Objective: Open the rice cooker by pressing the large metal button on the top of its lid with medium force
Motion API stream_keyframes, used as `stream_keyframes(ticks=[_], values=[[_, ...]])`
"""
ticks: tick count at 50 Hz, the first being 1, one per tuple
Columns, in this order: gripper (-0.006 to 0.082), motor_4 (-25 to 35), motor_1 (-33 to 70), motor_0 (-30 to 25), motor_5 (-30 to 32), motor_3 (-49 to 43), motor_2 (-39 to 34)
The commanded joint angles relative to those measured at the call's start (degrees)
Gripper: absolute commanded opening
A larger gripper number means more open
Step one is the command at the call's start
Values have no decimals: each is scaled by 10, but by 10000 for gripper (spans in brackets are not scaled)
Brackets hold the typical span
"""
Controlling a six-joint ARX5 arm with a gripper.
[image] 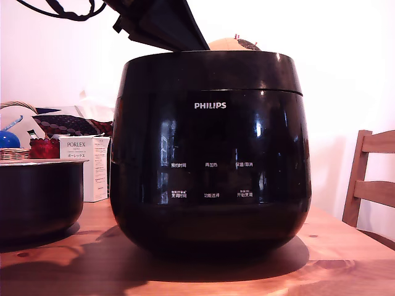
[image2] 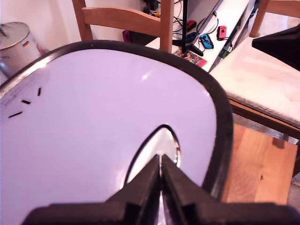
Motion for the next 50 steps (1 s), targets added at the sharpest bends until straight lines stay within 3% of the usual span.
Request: stream_keyframes(ticks=[1,50], values=[[-20,-6,45,0,2,-38,-52],[-20,62,43,13,-33,114,-52]])
